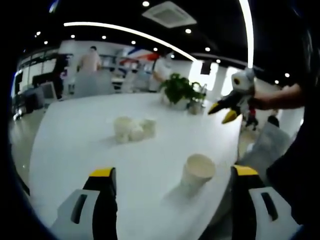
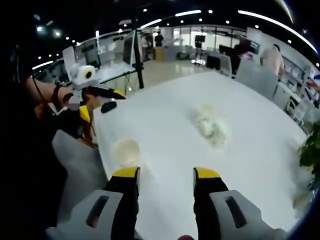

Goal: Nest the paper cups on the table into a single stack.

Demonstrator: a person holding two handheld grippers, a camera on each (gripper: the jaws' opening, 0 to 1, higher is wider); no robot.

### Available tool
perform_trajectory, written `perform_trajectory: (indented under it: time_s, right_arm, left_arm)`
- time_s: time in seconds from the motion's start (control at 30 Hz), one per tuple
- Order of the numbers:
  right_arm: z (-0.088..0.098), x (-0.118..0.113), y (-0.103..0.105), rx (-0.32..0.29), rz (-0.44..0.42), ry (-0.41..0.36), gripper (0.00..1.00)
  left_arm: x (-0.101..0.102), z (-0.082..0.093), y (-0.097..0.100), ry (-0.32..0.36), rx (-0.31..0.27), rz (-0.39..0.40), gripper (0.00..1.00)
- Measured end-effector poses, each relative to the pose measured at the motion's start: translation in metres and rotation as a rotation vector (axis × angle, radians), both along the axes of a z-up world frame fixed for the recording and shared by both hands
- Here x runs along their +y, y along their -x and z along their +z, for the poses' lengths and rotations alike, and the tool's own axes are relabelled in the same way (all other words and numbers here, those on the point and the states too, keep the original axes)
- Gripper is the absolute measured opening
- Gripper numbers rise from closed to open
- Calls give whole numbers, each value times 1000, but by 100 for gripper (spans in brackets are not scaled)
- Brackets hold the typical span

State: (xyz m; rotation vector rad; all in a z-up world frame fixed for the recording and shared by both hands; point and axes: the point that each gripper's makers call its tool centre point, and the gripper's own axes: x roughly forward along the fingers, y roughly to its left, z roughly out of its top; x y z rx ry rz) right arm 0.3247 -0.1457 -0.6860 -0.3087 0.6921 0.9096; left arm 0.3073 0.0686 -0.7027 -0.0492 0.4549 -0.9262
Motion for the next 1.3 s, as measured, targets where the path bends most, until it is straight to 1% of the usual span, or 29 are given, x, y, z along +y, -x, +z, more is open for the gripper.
perform_trajectory:
  time_s: [0.13, 0.23, 0.33, 0.4, 0.43, 0.47, 0.5, 0.53, 0.63, 0.7, 0.73, 0.9, 1.07, 1.13, 1.3]
  right_arm:
    - [3, -2, -5, -6, -40, -30, 46]
    - [6, -5, -10, -31, -68, -36, 54]
    - [8, -8, -15, -40, -93, -47, 62]
    - [9, -11, -18, -52, -115, -48, 69]
    - [10, -13, -22, -63, -134, -47, 74]
    - [10, -15, -24, -69, -145, -42, 81]
    - [8, -16, -26, -72, -152, -38, 86]
    - [7, -16, -26, -65, -154, -33, 89]
    - [6, -17, -28, -62, -156, -33, 91]
    - [8, -18, -31, -72, -174, -38, 98]
    - [9, -18, -33, -79, -180, -36, 100]
    - [10, -17, -36, -81, -175, -42, 100]
    - [11, -16, -38, -83, -172, -36, 100]
    - [9, -18, -39, -73, -171, -23, 100]
    - [11, -19, -44, -78, -161, -17, 100]
  left_arm:
    - [0, 1, -1, 2, -3, 0, 93]
    - [0, 1, 0, -4, -5, -5, 93]
    - [3, 1, 0, -1, -3, 1, 93]
    - [4, 2, 0, 0, -5, 3, 93]
    - [4, 2, 0, 0, -4, 3, 93]
    - [4, 1, 0, -2, -2, 3, 93]
    - [4, 1, 0, -2, -2, 3, 93]
    - [4, 2, 0, -1, -4, 4, 93]
    - [5, 2, 0, -1, -4, 8, 93]
    - [6, 2, -1, 1, -4, 11, 93]
    - [6, 2, 0, 3, -3, 11, 94]
    - [7, 2, -1, -4, -7, 16, 94]
    - [10, 4, -4, -14, -20, 28, 93]
    - [11, 4, -4, -17, -25, 29, 93]
    - [14, 6, -8, -17, -32, 42, 93]
